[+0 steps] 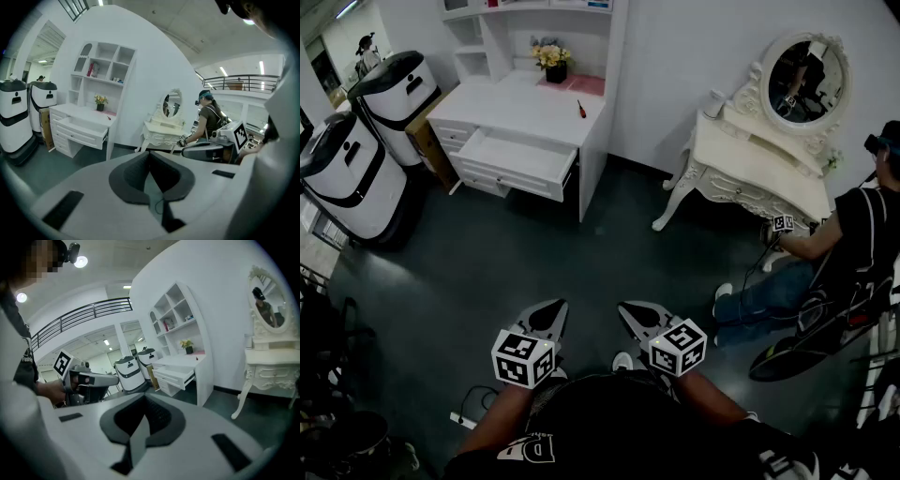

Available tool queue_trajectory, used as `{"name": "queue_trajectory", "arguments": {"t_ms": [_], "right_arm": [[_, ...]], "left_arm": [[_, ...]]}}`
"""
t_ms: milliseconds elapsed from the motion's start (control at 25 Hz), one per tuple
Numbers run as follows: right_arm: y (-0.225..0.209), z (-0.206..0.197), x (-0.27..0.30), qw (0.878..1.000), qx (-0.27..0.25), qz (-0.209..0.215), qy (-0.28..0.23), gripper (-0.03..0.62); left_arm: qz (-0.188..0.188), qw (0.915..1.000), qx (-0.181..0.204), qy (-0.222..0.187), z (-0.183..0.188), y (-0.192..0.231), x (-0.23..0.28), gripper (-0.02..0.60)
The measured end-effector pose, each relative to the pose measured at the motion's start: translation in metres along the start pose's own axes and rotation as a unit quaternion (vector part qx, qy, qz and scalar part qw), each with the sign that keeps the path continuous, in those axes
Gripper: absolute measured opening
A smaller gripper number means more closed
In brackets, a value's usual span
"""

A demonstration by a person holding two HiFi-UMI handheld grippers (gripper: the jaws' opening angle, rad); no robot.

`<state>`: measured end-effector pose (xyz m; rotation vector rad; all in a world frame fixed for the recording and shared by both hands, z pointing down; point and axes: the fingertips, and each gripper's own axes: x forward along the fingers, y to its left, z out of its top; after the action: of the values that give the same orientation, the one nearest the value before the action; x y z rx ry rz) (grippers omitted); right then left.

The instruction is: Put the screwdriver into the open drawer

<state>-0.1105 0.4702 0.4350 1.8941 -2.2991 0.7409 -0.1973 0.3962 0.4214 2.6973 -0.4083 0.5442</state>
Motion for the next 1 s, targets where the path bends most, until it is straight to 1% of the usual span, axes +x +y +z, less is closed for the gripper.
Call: {"name": "queue_trajectory", "arguments": {"t_ms": [480,600,720,840,1000], "right_arm": [[0.007,-0.002,0.005,1.000,-0.001,0.000,-0.001,0.006],[0.012,-0.003,0.007,1.000,0.010,0.003,-0.003,0.008],[0.018,-0.002,0.012,1.000,0.011,-0.008,-0.009,0.009],[0.027,-0.002,0.018,1.000,0.011,-0.018,-0.009,0.009],[0.046,-0.006,0.029,1.000,0.002,-0.016,-0.002,0.009]], "left_arm": [[-0.003,1.0000,0.003,-0.004,0.002,0.006,-0.004,0.015],[-0.008,1.0000,0.002,-0.004,0.002,0.008,-0.006,0.015],[-0.013,0.9999,-0.002,-0.005,0.002,0.011,-0.011,0.015],[-0.014,0.9999,-0.002,-0.001,0.000,0.022,-0.018,0.015],[-0.004,1.0000,0.000,0.007,-0.006,0.044,-0.032,0.015]]}}
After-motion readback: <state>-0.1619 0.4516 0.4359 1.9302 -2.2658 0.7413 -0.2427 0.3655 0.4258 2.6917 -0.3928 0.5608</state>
